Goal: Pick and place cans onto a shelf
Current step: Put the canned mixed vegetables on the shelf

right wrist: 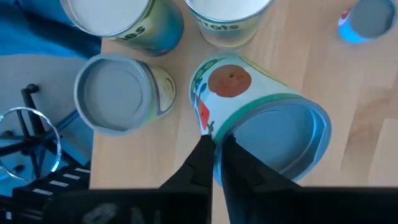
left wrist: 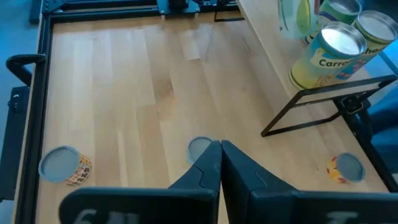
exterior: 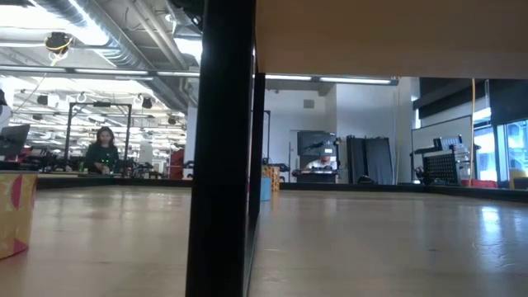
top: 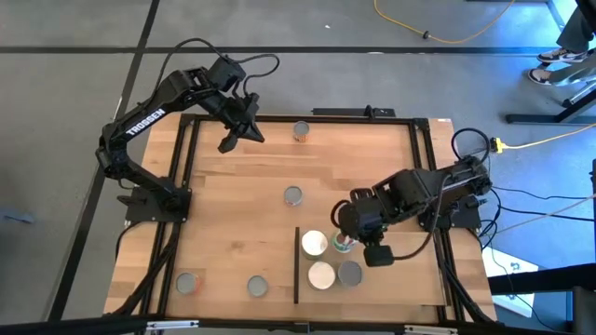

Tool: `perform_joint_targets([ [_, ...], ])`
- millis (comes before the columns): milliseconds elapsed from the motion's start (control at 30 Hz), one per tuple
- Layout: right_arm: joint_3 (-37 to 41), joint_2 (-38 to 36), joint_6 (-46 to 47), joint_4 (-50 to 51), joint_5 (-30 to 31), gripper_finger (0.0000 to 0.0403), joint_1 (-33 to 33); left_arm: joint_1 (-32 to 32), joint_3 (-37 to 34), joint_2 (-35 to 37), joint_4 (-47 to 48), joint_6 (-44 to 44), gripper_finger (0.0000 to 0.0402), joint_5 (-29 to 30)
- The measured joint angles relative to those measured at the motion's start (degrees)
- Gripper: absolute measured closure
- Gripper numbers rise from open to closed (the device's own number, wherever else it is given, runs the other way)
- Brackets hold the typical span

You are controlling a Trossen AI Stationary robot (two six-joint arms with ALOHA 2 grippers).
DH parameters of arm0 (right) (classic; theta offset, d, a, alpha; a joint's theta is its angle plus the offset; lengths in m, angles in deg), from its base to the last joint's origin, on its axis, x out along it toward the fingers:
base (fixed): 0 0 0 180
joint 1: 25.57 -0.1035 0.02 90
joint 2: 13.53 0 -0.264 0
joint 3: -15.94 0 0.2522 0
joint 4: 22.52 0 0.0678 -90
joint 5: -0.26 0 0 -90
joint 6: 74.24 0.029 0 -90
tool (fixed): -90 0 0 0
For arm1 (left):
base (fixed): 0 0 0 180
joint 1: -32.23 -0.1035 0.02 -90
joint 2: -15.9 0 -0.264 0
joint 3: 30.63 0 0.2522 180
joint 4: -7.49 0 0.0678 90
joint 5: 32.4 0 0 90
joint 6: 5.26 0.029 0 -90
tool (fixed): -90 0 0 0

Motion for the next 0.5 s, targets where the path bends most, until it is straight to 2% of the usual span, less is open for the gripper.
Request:
perform_joint_targets([
  [167, 0.05, 0.54, 0.37, -0.01, -0.32, 0.0386, -0.11, 0.0, 0.0, 0.0, -0.13, -0.31, 0.0401, -0.02],
  [500, 6.47, 1.21, 1.12, -0.09, -2.33, 0.0386, -0.08, 0.0, 0.0, 0.0, -0.35, 0.08, 0.0401, -0.07],
])
